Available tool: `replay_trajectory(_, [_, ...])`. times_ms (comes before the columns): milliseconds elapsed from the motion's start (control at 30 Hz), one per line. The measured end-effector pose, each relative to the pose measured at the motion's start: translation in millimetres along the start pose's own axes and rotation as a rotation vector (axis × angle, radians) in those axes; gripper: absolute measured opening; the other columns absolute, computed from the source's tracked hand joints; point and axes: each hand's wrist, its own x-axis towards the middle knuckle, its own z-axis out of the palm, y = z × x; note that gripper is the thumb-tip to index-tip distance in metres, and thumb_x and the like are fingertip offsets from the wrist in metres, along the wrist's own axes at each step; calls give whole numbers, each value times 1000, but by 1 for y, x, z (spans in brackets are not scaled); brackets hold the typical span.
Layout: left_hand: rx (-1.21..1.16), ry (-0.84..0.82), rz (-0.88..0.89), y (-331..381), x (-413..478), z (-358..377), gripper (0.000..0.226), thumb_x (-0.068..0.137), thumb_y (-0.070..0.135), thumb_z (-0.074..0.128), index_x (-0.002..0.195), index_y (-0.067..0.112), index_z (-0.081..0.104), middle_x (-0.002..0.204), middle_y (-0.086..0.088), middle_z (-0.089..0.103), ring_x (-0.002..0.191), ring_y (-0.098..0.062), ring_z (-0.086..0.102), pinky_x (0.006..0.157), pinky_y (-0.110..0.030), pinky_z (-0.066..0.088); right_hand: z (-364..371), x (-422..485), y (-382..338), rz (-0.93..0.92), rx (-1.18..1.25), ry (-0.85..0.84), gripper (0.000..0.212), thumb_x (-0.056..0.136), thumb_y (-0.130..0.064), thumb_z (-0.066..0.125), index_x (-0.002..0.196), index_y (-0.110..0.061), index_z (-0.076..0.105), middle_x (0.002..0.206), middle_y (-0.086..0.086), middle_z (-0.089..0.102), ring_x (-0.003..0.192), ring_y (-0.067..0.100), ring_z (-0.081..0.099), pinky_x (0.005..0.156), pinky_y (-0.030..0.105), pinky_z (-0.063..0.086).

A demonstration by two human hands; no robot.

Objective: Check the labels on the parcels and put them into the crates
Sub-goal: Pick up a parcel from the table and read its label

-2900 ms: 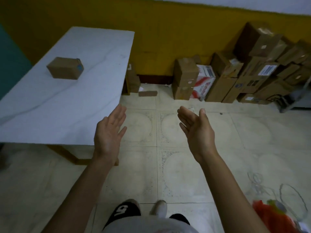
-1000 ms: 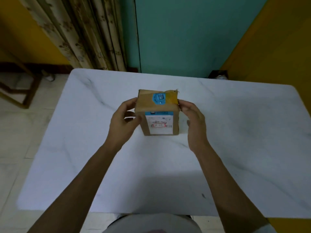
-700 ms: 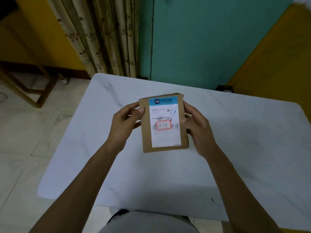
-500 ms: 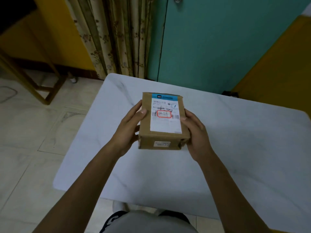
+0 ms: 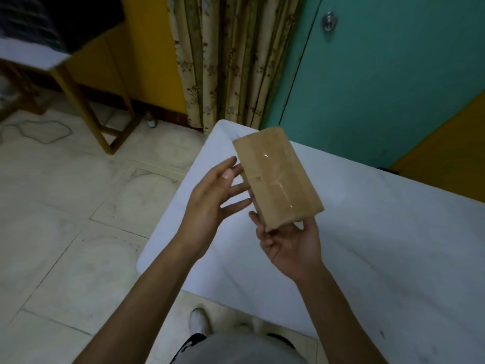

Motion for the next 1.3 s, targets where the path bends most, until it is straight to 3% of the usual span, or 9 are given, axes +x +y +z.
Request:
replay_trajectory(167, [168, 63, 37, 1, -24, 0, 49, 79, 58, 57, 126, 51, 45, 119, 36, 56, 111, 1, 58, 76, -18, 53, 9, 3, 10, -94, -122, -7, 50, 82, -43, 53, 120, -11, 60, 110, 15, 65, 85, 26, 66, 64, 32, 56])
replay_trajectory(233, [277, 88, -41, -6, -34, -5, 74, 72, 66, 61, 138, 53, 30, 136, 31, 44, 121, -4, 50, 91, -25, 50, 12, 3, 13, -270, -256, -20, 47, 78, -29, 61, 123, -15, 59, 113, 8, 69, 98, 24, 68, 72, 37, 57])
replay_trajectory(333, [289, 108, -89, -18, -53, -18, 71, 77, 52, 69, 138, 56, 32, 130, 29, 54, 121, -4, 53, 94, -29, 51, 17, 4, 20, -396, -454, -74, 54, 77, -13, 69, 128, -23, 55, 124, 4, 66, 113, 24, 63, 78, 39, 57])
replay_trajectory(533, [180, 317, -96, -33, -99, -50, 64, 76, 44, 69, 134, 50, 42, 129, 15, 60, 121, -14, 56, 95, -37, 50, 30, 23, 47, -282, -690, -306, 54, 82, -16, 63, 133, -31, 51, 129, -3, 63, 120, 21, 59, 85, 36, 54])
replay_trajectory(767, [126, 622, -72, -16, -131, -123, 72, 61, 62, 67, 130, 45, 50, 126, 6, 63, 116, -18, 60, 96, -39, 49, 69, 54, 112, -249, -1113, -505, 62, 82, -31, 70, 138, -37, 45, 133, -16, 58, 126, 5, 52, 94, 17, 48])
replay_trajectory(900, [105, 696, -77, -6, -143, -186, 34, 73, 68, 62, 106, 65, 55, 114, 26, 64, 112, -4, 57, 91, -32, 40, 111, 84, 170, -246, -1222, -514, 61, 82, -37, 70, 138, -39, 45, 131, -18, 59, 121, 7, 54, 98, 40, 51])
replay_trajectory(1067, [27, 800, -6, 23, -156, -290, 37, 74, 60, 53, 111, 62, 54, 126, 22, 59, 121, -7, 53, 96, -29, 40, 188, 123, 276, -290, -1328, -569, 57, 84, -45, 65, 130, -59, 34, 136, -17, 54, 122, 9, 53, 95, 40, 53])
replay_trajectory(1233, [188, 886, 67, 63, -161, -397, 59, 79, 58, 61, 134, 55, 39, 136, 20, 51, 122, -9, 51, 94, -31, 48, 261, 161, 368, -281, -1312, -526, 51, 86, -46, 53, 133, -49, 36, 135, -9, 51, 105, 1, 58, 71, 19, 57])
replay_trajectory(1300, [306, 911, 88, 75, -154, -432, 63, 86, 43, 61, 143, 39, 36, 139, 16, 49, 121, -5, 48, 85, -13, 49, 284, 176, 391, -297, -1344, -503, 60, 81, -55, 48, 138, -43, 37, 132, -10, 52, 99, -1, 58, 64, 18, 57])
